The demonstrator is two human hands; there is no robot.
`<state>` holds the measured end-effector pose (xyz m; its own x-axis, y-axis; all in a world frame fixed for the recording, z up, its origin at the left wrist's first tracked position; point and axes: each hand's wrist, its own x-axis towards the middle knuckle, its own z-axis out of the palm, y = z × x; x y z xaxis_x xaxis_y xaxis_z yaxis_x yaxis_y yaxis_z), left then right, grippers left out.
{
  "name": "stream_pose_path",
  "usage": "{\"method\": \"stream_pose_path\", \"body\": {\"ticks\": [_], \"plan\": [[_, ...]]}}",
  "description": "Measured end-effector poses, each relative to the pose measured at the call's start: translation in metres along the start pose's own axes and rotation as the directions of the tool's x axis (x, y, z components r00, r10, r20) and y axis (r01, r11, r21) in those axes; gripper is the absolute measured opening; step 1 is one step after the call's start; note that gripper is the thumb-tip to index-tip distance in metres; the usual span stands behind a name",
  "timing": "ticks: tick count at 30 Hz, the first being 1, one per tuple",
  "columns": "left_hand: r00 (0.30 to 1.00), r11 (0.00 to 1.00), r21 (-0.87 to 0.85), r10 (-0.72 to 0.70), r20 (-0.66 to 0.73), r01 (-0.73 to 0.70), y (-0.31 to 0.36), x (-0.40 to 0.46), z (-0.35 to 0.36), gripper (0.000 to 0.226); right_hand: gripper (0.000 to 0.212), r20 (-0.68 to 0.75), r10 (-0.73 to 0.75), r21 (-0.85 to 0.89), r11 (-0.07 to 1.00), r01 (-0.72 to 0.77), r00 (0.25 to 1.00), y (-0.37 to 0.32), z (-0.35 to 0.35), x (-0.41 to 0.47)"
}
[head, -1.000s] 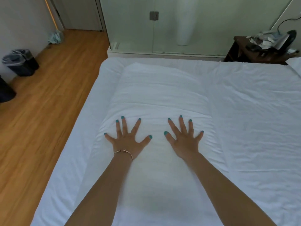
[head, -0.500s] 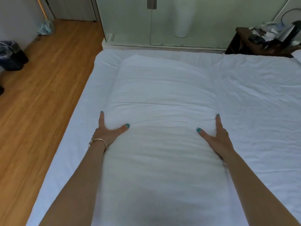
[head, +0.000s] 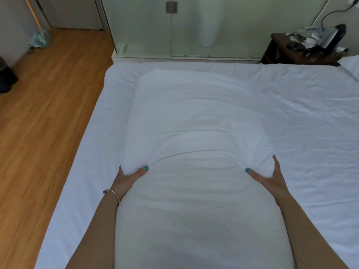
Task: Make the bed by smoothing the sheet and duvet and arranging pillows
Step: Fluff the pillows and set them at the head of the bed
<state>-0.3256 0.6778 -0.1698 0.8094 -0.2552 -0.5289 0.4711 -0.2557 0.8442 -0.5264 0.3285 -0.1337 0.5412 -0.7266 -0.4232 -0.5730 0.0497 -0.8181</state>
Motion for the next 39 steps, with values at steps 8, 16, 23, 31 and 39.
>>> {"method": "stream_pose_path", "body": {"ticks": [8,16,23,31,39], "plan": [[0.982,0.977,-0.140,0.144,-0.122,-0.161,0.042,-0.143,0.053,0.047,0.089,-0.087,-0.157,0.121,0.979,0.167,0.984,-0.037,-0.105,-0.082],[0.958,0.935,-0.228,0.286,0.032,-0.272,0.105,-0.183,0.266,0.045,0.104,-0.216,-0.230,0.002,0.972,0.236,0.949,-0.064,-0.329,-0.053],[0.970,0.974,-0.175,0.172,0.170,-0.142,0.076,-0.182,0.469,0.086,0.082,-0.268,-0.114,-0.169,0.983,0.069,0.957,-0.005,-0.497,0.023],[0.989,0.648,0.761,0.098,-0.114,0.024,0.042,-0.178,0.599,0.120,0.097,-0.129,0.229,-0.532,0.805,-0.262,0.965,0.122,-0.448,0.103],[0.976,0.091,0.973,-0.020,0.217,-0.214,0.019,-0.184,0.649,0.083,0.116,-0.056,0.320,-0.663,0.696,-0.275,0.946,0.149,-0.429,0.119]]}}
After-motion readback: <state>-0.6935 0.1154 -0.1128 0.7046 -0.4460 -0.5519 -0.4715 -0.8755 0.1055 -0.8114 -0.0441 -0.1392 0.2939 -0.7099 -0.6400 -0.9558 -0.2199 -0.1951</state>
